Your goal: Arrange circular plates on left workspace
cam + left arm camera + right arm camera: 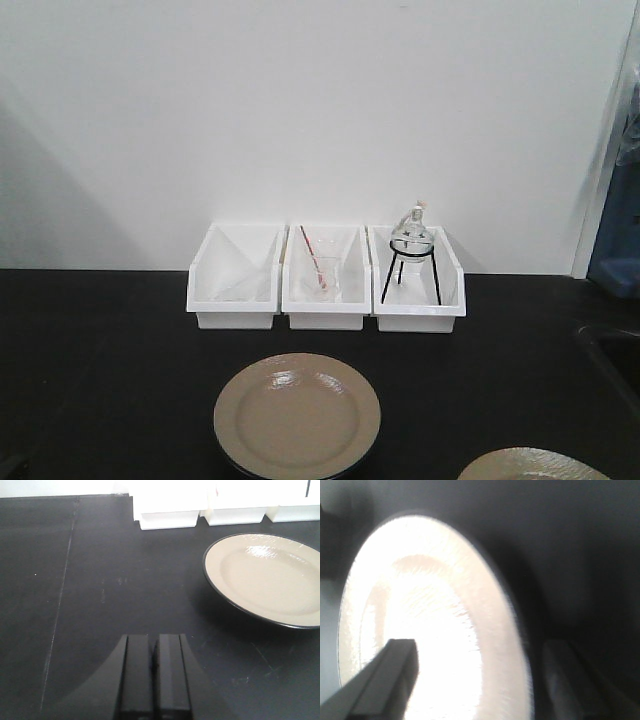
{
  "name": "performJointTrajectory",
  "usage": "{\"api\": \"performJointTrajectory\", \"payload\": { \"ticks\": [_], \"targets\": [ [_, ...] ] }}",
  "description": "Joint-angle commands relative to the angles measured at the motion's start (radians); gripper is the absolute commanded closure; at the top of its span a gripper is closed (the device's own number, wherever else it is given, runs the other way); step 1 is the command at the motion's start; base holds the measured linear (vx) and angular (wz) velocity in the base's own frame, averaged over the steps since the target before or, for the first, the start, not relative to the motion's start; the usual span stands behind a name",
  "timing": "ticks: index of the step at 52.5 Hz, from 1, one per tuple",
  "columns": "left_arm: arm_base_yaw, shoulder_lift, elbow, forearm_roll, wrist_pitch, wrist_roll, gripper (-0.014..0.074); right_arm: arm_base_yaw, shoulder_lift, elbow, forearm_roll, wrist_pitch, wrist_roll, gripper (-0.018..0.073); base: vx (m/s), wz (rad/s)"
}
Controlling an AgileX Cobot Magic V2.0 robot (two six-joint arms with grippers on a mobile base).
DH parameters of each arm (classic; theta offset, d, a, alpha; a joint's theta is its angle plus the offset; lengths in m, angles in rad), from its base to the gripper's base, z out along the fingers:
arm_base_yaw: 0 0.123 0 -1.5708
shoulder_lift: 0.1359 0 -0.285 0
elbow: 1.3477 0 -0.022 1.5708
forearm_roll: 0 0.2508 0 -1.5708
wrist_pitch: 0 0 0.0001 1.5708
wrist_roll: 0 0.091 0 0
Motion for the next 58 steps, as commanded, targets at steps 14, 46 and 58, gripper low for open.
{"api": "performJointTrajectory", "payload": {
  "ticks": [14, 46, 58],
  "targets": [
    [-0.005, -0.017, -0.027, -0.013, -0.070, -0.010, 0.0603, 0.052, 0.029, -0.022, 0.049, 0.033, 0.041, 0.0336, 0.00, 0.00],
    [-0.005, -0.017, -0.027, -0.021, -0.071, -0.010, 0.0603, 0.052, 0.011, -0.068, 0.419, 0.236, 0.042, 0.0564, 0.00, 0.00],
    [-0.005, -0.017, -0.027, -0.021, -0.074, -0.010, 0.0603, 0.053, -0.055, -0.123, 0.524, 0.252, 0.075, 0.0564, 0.00, 0.00]
  ]
}}
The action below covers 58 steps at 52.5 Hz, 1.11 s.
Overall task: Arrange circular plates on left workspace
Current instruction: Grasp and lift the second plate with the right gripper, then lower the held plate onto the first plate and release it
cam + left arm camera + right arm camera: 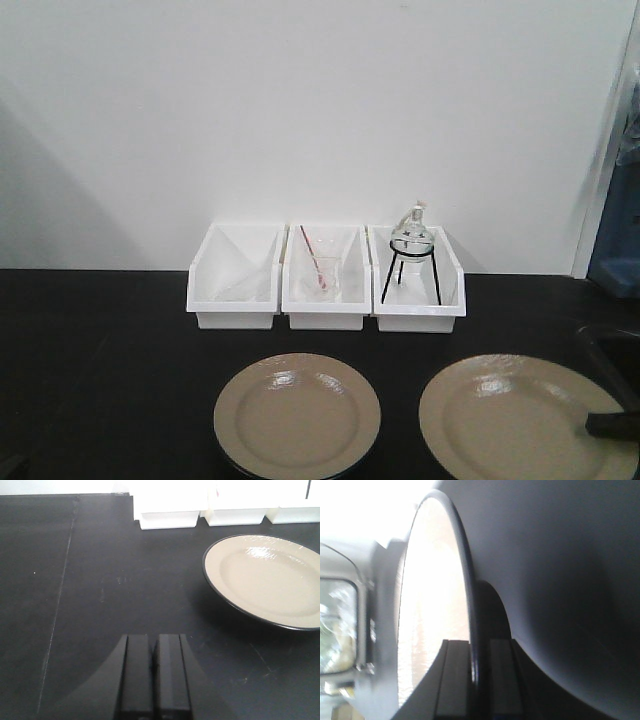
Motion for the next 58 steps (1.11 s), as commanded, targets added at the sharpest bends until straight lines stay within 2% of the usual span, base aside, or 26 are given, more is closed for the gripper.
{"api": "performJointTrajectory", "payload": {
  "ticks": [1, 7, 12, 19, 28, 40, 51, 58],
  "targets": [
    [-0.005, -0.017, -0.027, -0.008, -0.075, -0.010, 0.0603, -0.001, -0.086, -0.048, 0.155, 0.138, 0.018, 0.0564, 0.00, 0.00],
    [-0.005, -0.017, -0.027, -0.008, -0.074, -0.010, 0.0603, 0.013, -0.108, -0.068, 0.218, 0.134, 0.035, 0.0564, 0.00, 0.00],
    [-0.005, -0.017, -0.027, -0.008, -0.074, -0.010, 0.0603, 0.082, -0.110, -0.094, 0.236, 0.116, 0.051, 0.0564, 0.00, 0.00],
    [-0.005, -0.017, -0.027, -0.008, -0.074, -0.010, 0.0603, 0.217, -0.110, -0.118, 0.286, 0.028, 0.062, 0.0564, 0.00, 0.00],
    [-0.005, -0.017, -0.027, -0.008, -0.074, -0.010, 0.0603, 0.409, -0.100, -0.150, 0.349, -0.162, 0.063, 0.0564, 0.00, 0.00],
    [-0.005, -0.017, -0.027, -0.008, -0.070, -0.010, 0.0603, 0.599, 0.006, -0.224, 0.422, -0.268, 0.074, 0.0564, 0.00, 0.00],
    [-0.005, -0.017, -0.027, -0.008, -0.070, -0.010, 0.0603, 0.687, 0.112, -0.291, 0.437, -0.313, 0.080, 0.0564, 0.00, 0.00],
    [-0.005, -0.017, -0.027, -0.008, -0.070, -0.010, 0.0603, 0.699, 0.158, -0.307, 0.437, -0.338, 0.077, 0.0564, 0.00, 0.00]
  ]
}}
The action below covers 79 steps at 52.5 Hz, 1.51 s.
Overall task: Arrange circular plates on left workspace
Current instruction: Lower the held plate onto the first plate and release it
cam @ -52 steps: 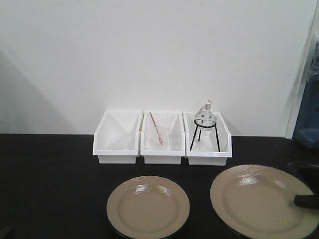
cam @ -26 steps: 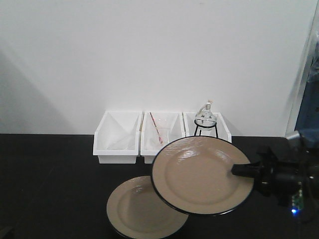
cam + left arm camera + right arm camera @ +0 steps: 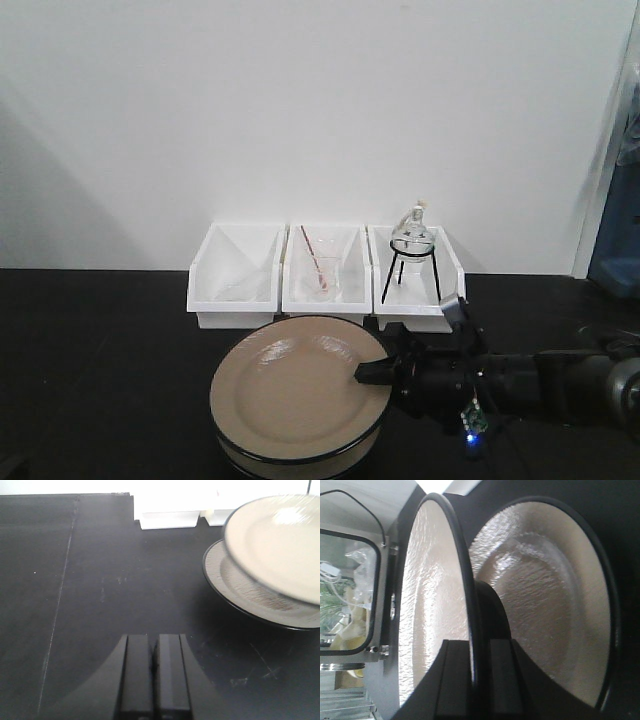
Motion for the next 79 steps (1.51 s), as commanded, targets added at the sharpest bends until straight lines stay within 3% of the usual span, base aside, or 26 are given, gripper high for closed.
{"api": "performJointTrajectory", "payload": {
  "ticks": [1, 20, 27, 31, 45, 51, 57, 70, 79],
  "targets": [
    [-0.005, -0.017, -0.027, -0.008, -0.070, -0.010, 0.0603, -0.001, -0.040, -0.044, 0.119, 0.046, 0.008, 0.0564, 0.00, 0.00],
    [-0.005, -0.017, -0.027, -0.033, -0.070, -0.010, 0.0603, -0.003, 0.011, -0.044, 0.141, 0.019, -0.031, 0.0554, 0.00, 0.00],
    [-0.005, -0.017, -0.027, -0.033, -0.070, -0.010, 0.0603, -0.003, 0.013, -0.044, 0.141, 0.002, -0.072, 0.0495, 0.00, 0.00],
    [-0.005, -0.017, -0.027, -0.033, -0.070, -0.010, 0.0603, -0.003, 0.013, -0.044, 0.141, 0.006, -0.099, 0.0419, 0.00, 0.00],
    [-0.005, -0.017, -0.027, -0.033, -0.069, -0.010, 0.0603, -0.003, 0.013, -0.044, 0.141, 0.001, -0.134, 0.0024, 0.00, 0.00],
    [-0.005, -0.017, -0.027, -0.033, -0.070, -0.010, 0.0603, -0.005, 0.013, -0.044, 0.131, 0.006, -0.206, -0.0052, 0.00, 0.00],
    [-0.005, -0.017, -0.027, -0.032, -0.070, -0.009, 0.0603, -0.005, 0.011, -0.044, 0.083, 0.001, -0.249, -0.0042, 0.00, 0.00],
    [-0.005, -0.017, -0.027, -0.032, -0.070, -0.009, 0.0603, -0.006, -0.028, -0.044, -0.099, -0.058, -0.248, 0.0038, 0.00, 0.00],
    [-0.005, -0.017, -0.027, -0.032, -0.070, -0.009, 0.0603, -0.006, -0.062, -0.044, -0.166, -0.073, -0.229, 0.0050, 0.00, 0.00]
  ]
}}
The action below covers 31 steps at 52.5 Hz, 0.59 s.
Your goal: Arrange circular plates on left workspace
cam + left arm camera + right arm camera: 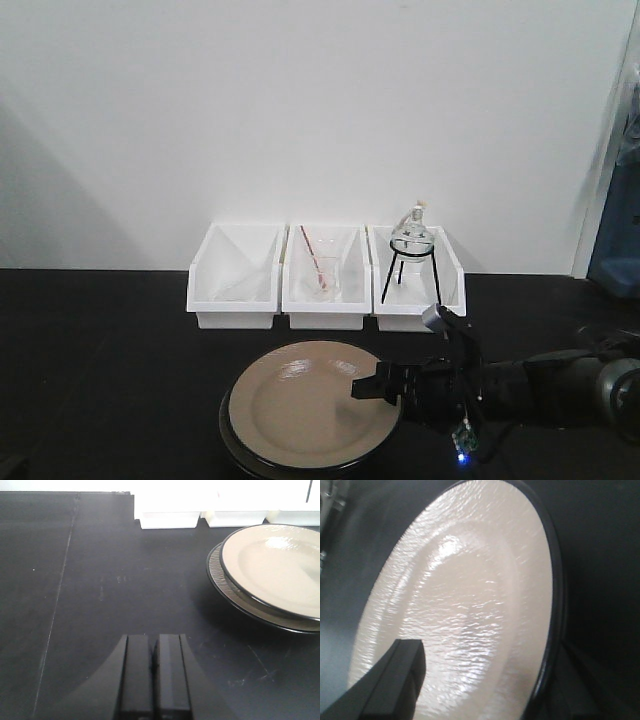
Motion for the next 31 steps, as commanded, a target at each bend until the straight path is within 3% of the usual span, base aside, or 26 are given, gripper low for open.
{"api": "performJointTrajectory", "payload": {
  "ticks": [1, 10, 31],
  "targets": [
    [-0.005, -0.017, -0.027, -0.008, -0.069, -0.009, 0.0603, -0.006, -0.081, -0.025, 0.002, 0.019, 0.013, 0.0050, 0.00, 0.00],
    [-0.005, -0.017, -0.027, -0.008, -0.067, -0.009, 0.0603, -0.006, -0.081, -0.025, -0.078, 0.027, 0.040, 0.0050, 0.00, 0.00],
    [-0.005, -0.017, -0.027, -0.007, -0.059, -0.009, 0.0603, -0.006, -0.198, -0.025, -0.446, -0.121, 0.181, 0.0068, 0.00, 0.00]
  ]
}}
